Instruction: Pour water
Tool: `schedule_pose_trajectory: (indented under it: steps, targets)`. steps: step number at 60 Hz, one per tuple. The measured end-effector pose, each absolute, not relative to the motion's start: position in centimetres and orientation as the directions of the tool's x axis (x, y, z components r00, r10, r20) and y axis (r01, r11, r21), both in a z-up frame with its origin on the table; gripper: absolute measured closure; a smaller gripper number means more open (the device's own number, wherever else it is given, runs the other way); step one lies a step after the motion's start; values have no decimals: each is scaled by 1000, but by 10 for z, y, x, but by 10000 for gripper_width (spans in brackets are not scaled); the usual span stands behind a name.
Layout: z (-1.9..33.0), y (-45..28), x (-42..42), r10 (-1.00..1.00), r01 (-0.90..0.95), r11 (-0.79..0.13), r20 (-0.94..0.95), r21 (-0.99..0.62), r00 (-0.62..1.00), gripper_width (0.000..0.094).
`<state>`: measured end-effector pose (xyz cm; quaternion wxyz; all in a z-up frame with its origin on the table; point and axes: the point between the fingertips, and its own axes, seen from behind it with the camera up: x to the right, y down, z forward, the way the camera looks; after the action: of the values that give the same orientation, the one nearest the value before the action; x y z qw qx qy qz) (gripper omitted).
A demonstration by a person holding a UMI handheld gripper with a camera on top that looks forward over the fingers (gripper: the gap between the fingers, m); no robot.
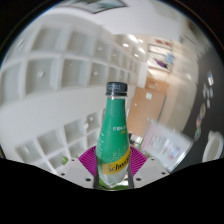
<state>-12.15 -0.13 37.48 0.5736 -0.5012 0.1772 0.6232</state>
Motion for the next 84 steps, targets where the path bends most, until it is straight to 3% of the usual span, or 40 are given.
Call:
schedule_pose_trajectory:
  steps: [5,11,17,21,28,39,47,49,51,55,60,62,64,65,68,84]
  targets:
    - [401,-13,-94,567,-791,-68,-676,-608,471,541]
    - [415,-21,-38,476,-577,141,-456,-805,752,541]
    - [371,11,-16,292,-288,207,-222,-935,930,543]
    - [338,22,27,197,-121,170,-87,-978,977,544]
    - [239,63,52,88,59,16,61,-998,994,544]
    - [120,78,96,40,96,-198,90,-975,995,544]
    - [69,75,112,19,77,-292,75,-953,997,541]
    - [66,76,111,18,72,-229,70,-971,997,528]
    - [63,74,112,11,65,-223,64,-973,998,508]
    - [81,68,113,11,67,-248,66,-967,998,440]
    - [59,73,114,3,63,-300,65,-952,998,350]
    - [56,70,114,-3,52,-326,56,-944,998,267]
    - [62,63,115,-8,42,-333,47,-942,999,83]
    - [64,61,114,-10,37,-333,43,-942,999,55]
    - [70,51,117,-29,29,-341,41,-940,999,97]
    - [126,-48,116,-57,45,-342,68,-939,996,79]
